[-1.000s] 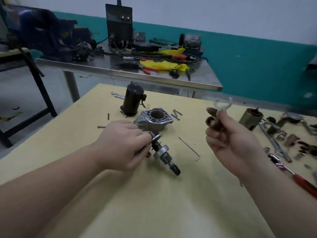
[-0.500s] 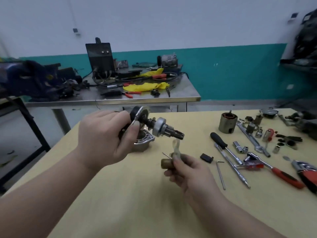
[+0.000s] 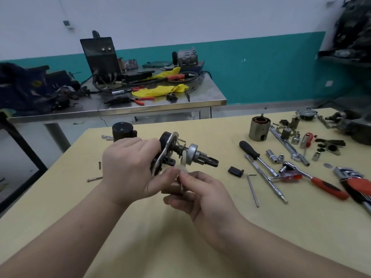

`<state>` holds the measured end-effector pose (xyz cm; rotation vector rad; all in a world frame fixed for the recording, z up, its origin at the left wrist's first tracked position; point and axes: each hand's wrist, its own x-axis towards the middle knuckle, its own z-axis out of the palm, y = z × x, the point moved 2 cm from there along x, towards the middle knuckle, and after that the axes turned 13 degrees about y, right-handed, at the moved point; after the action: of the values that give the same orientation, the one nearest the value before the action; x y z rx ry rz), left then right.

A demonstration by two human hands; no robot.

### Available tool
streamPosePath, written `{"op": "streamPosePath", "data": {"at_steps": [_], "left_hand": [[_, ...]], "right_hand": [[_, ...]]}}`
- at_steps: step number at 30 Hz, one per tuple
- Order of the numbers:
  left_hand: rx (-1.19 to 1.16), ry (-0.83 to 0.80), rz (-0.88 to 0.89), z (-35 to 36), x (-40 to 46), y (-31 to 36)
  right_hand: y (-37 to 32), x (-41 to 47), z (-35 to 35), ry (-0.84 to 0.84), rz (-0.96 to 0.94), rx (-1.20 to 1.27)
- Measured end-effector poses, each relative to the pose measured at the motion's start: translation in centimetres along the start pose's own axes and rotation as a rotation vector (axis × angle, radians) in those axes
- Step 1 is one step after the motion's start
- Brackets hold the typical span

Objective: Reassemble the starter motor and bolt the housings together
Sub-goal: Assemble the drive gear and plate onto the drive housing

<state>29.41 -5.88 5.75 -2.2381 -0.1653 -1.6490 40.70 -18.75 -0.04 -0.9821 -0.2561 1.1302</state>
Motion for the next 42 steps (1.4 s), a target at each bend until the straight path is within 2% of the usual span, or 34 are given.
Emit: {"op": "streamPosePath", "data": {"at_steps": [8,12,15,18,22,26,28,31,33,34,35,38,39,40,42], "left_hand": [[0.022,-0.014,-0.038,1.9,-1.0,2.0],[-0.034,-0.082,-0.064,2.5,-2.1,2.4],[-0.068,-0.133,-0.177,2.2,-3.1,2.7],[-0.082,-0.168,-0.39,2.0,-4.1,2.9],[-0.214,-0.228,-0.785,2.1,-5.1,2.6],[-0.388,-0.218,-1.126,2.5,-6.3,2.3],[-0.566,-0.203,-1.37,2.7,-6.4,2.4],[-0.925,-0.207,-1.772,3.0,-6.1,2.6],[-1.088,-0.199,-1.933,2.9,-5.9,2.5],[-1.151,-0.205,-1.982,2.8,-5.8,2.3],[-1.202,-0.228,-2.012,2.6,-5.7,2.2],[-1.319,-0.416,-2.037,2.1,-5.5,2.2],[-1.357,-0.492,-2.035,2.0,-5.4,2.4],[-1.388,-0.557,-2.027,1.9,-5.4,2.6],[-1.406,-0.64,-2.016,2.0,-5.6,2.8]], "right_hand": [[-1.0,1.8,0.3,0.115,0.017,0.195],[-1.2,2.2,-0.6,0.16,-0.044,0.134],[-1.3,2.5,-1.1,0.13,-0.073,0.056],[-1.0,2.4,-1.3,0.047,-0.057,0.007],[-0.9,2.8,-1.6,-0.007,-0.083,-0.014],[-0.6,3.6,-1.8,0.198,-0.23,-0.341],[-0.7,3.7,-2.1,0.254,-0.334,-0.458],[-0.9,3.6,-2.9,0.378,-0.624,-0.58],[-1.6,3.7,-3.3,0.53,-0.797,-0.611],[-2.2,3.9,-3.3,0.532,-0.815,-0.62],[-3.1,4.2,-3.2,0.448,-0.775,-0.624],[-4.7,4.9,-2.2,-0.043,-0.451,-0.55],[-4.8,4.9,-2.0,-0.16,-0.366,-0.511],[-4.6,4.7,-1.9,-0.23,-0.311,-0.466],[-4.1,4.5,-1.9,-0.241,-0.271,-0.367]]}}
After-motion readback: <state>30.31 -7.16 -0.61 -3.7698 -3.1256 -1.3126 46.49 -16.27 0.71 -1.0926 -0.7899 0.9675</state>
